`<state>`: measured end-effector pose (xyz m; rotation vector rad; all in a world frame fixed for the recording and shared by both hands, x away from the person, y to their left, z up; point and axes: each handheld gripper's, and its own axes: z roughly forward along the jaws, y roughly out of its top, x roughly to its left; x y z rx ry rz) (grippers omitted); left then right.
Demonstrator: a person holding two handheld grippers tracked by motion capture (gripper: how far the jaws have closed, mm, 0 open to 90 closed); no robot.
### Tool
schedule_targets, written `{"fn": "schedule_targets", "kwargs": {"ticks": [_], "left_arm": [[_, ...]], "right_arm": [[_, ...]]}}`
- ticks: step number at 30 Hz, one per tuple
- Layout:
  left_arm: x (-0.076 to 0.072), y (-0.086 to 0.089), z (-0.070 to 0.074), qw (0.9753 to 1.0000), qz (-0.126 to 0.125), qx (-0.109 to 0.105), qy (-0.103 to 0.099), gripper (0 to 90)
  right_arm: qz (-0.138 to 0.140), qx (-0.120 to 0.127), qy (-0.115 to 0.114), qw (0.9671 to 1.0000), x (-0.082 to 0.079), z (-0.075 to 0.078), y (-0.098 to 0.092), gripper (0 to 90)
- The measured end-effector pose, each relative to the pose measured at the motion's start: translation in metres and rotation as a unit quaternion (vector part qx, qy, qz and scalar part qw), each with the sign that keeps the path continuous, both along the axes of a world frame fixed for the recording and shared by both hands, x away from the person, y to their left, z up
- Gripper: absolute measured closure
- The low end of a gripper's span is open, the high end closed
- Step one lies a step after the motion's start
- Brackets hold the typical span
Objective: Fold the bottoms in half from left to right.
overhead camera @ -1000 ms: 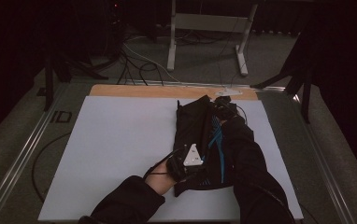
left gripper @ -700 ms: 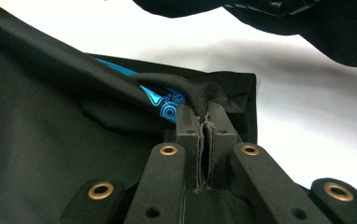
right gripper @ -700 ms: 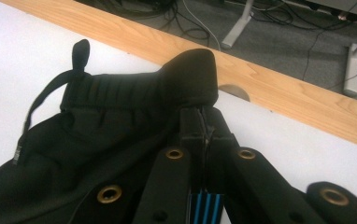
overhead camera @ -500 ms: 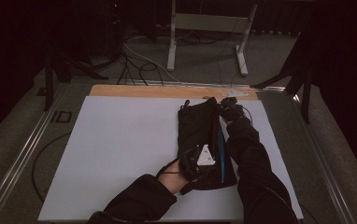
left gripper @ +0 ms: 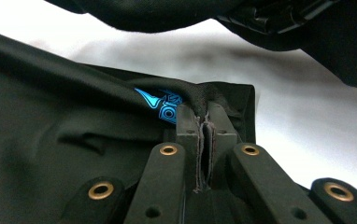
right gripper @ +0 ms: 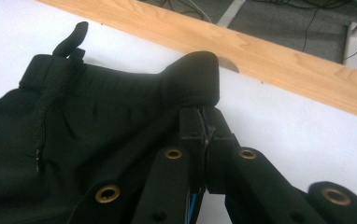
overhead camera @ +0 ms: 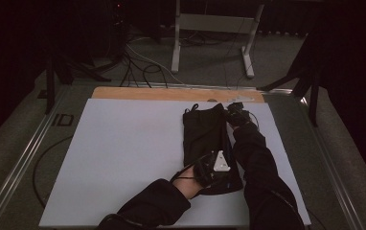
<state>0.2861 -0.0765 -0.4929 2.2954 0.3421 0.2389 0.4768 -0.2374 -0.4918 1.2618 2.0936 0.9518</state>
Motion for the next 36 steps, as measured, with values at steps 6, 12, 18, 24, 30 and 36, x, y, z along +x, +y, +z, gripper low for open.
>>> {"fn": "schedule_targets", "kwargs": {"ticks": [6, 12, 18, 24, 30, 36], "left_arm": [[0.0, -0.01, -0.005, 0.9998, -0.013, 0.009, 0.008, 87.4], [-0.002, -0.02, -0.012, 0.9995, -0.018, 0.02, 0.017, 87.2], [-0.005, -0.031, -0.017, 0.9991, -0.023, 0.029, 0.019, 87.2], [-0.013, -0.038, -0.019, 0.9982, -0.041, 0.039, 0.02, 86.2], [-0.014, -0.033, -0.016, 0.9983, -0.044, 0.024, 0.031, 57.7], [-0.011, -0.022, -0.007, 0.9989, -0.029, 0.011, 0.034, 38.8]], "right_arm": [[0.003, 0.012, 0.004, 0.9999, -0.003, -0.004, -0.005, 70.0], [0.004, 0.026, -0.01, 0.9996, -0.016, 0.005, -0.014, 50.3], [0.013, 0.035, -0.015, 0.9992, -0.028, 0.01, -0.015, 48.5], [0.021, 0.04, -0.012, 0.9989, -0.034, 0.008, -0.013, 44.0], [0.024, 0.05, -0.012, 0.9984, -0.036, 0.009, -0.013, 35.7], [0.03, 0.057, -0.012, 0.9978, -0.039, 0.01, -0.012, 27.5]]}}
